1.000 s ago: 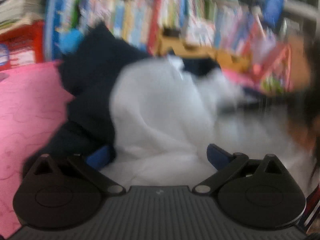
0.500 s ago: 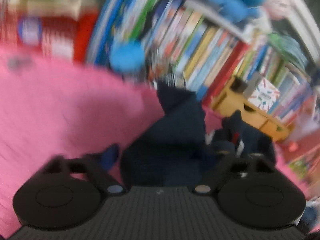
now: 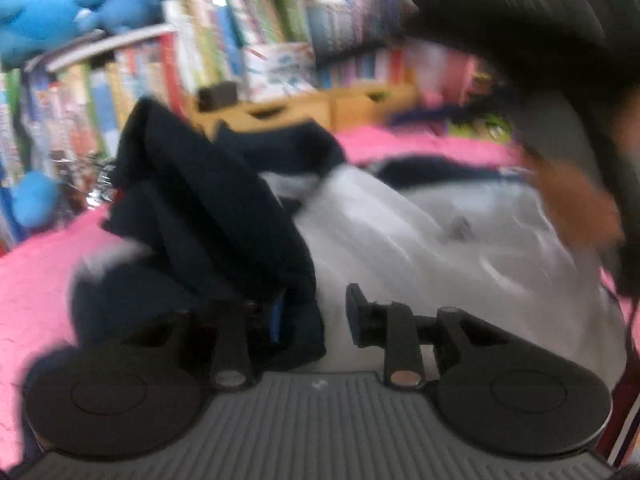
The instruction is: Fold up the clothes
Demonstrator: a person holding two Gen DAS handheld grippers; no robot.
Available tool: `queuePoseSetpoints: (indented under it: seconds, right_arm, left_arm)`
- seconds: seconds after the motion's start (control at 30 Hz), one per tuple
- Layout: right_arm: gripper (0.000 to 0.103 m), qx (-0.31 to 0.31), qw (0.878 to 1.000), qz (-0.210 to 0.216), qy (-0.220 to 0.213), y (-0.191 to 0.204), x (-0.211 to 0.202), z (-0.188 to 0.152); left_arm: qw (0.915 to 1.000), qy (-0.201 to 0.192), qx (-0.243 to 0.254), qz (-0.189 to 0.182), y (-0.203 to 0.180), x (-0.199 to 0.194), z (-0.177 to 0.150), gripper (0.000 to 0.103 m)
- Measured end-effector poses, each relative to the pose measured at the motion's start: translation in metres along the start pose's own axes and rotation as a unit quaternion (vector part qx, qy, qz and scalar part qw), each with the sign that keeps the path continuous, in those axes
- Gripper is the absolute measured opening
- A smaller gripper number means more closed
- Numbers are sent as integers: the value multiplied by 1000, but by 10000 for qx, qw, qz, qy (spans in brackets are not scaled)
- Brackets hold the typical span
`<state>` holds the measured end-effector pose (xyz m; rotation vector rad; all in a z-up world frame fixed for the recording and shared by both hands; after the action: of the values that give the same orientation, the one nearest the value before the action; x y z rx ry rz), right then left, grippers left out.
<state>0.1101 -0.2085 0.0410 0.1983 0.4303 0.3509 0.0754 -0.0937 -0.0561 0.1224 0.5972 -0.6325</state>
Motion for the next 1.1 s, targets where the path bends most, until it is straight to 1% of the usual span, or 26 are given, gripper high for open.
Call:
queuePoseSetpoints:
  seconds: [0.03, 0.1, 0.13, 0.17, 0.2, 0.23, 0.27, 0.3, 0.33, 0.37, 0.4, 0.43, 0.47, 0.53, 0.57, 0.63, 0.7, 0.8, 0.83, 0.9, 0.93, 0.97, 1.0, 1.03, 1.07, 1.1]
  right_arm:
    - [103, -223, 9995, 72, 218, 13, 17, 4]
    - [103, -626, 9957, -193, 653, 26, 53, 5]
    - [97, -710, 9930, -348, 872, 26, 71, 2]
    - [85, -793, 9896, -503, 1090, 26, 88, -1]
    - [47, -796, 9867, -653, 1258, 24, 99, -4]
    - [29, -681, 9852, -796, 1353, 19, 102, -10]
    - [24, -591, 9843, -920, 1386, 14, 102, -15]
    - [22, -527, 9844, -1004, 1345, 7, 95, -21]
    - [18, -445, 9844, -1070, 1326, 0, 85, -28]
    - [17, -364, 9842, -1135, 1307, -8, 75, -35]
    - [16, -273, 9843, -1170, 1290, -15, 65, -42]
    - [16, -168, 9849, -1158, 1277, -21, 56, -49]
    - [16, -63, 9852, -1158, 1265, -27, 47, -56]
    - [16, 142, 9857, -1154, 1223, -37, 35, -70]
    - [16, 296, 9866, -1102, 1167, -41, 31, -76]
    - [16, 579, 9874, -1007, 1072, -49, 27, -84]
    - [16, 660, 9883, -964, 979, -51, 26, -88]
    - [16, 662, 9898, -927, 855, -53, 26, -91]
    - [16, 636, 9901, -928, 839, -52, 26, -91]
    - [16, 660, 9908, -878, 794, -53, 26, -91]
    - [17, 715, 9912, -819, 751, -54, 26, -91]
    - [18, 816, 9917, -723, 680, -57, 24, -91]
    - [21, 922, 9921, -624, 575, -59, 22, -90]
    - [29, 1036, 9924, -522, 419, -62, 18, -89]
    - [33, 1154, 9922, -419, 230, -65, 13, -87]
    - [43, 1280, 9913, -315, -10, -68, 7, -84]
  left_arm:
    - [10000, -15, 89, 16, -4, 0, -4, 30]
    - [10000, -27, 69, -48, -5, -3, -8, 30]
    - [9999, -39, -14, -156, -2, -9, -9, 31]
    - [9996, -54, -104, -275, 1, -16, -10, 31]
    - [9989, -91, -201, -425, 6, -25, -11, 32]
    - [9972, -167, -378, -630, 15, -35, -10, 34]
    - [9945, -250, -572, -844, 25, -46, -8, 38]
    - [9909, -333, -765, -1057, 35, -57, -6, 43]
    - [9877, -455, -1027, -1088, 48, -63, 0, 53]
    - [9851, -598, -1291, -961, 60, -65, 9, 58]
    - [9818, -743, -1552, -808, 72, -65, 20, 58]
    - [9780, -894, -1782, -616, 85, -62, 29, 63]
    - [9757, -945, -1928, -436, 94, -54, 38, 72]
    - [9707, -1001, -2183, -83, 110, -35, 55, 76]
    - [9720, -917, -2162, -55, 110, -25, 58, 78]
    - [9829, -698, -1703, 50, 99, -3, 60, 84]
    - [9908, -481, -1244, 230, 90, 17, 59, 85]
    - [9958, -163, -640, 637, 82, 42, 51, 85]
    - [9951, -125, -592, 787, 82, 47, 52, 84]
    - [9923, -80, -568, 1095, 84, 55, 56, 56]
    - [9893, -54, -701, 1281, 86, 60, 60, 31]
    - [9864, -51, -848, 1404, 89, 62, 64, 22]
    - [9835, -54, -991, 1510, 93, 63, 67, 19]
    - [9812, -152, -1051, 1612, 97, 58, 71, 15]
    - [9788, -271, -1093, 1713, 100, 52, 76, 14]
    - [9761, -390, -1135, 1814, 104, 45, 81, 14]
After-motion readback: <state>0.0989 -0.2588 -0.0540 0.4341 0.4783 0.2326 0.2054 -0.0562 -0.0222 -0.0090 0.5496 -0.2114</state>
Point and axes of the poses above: each gripper's, at about its wrist camera, not at the fingertips, and x roughly the way its jaws point, y to its left, z to its top, the point moved 6 cm from there along x, roughly the way its jaws point, and after that the axes turned 10 degrees about -x, right-handed, at the moved point
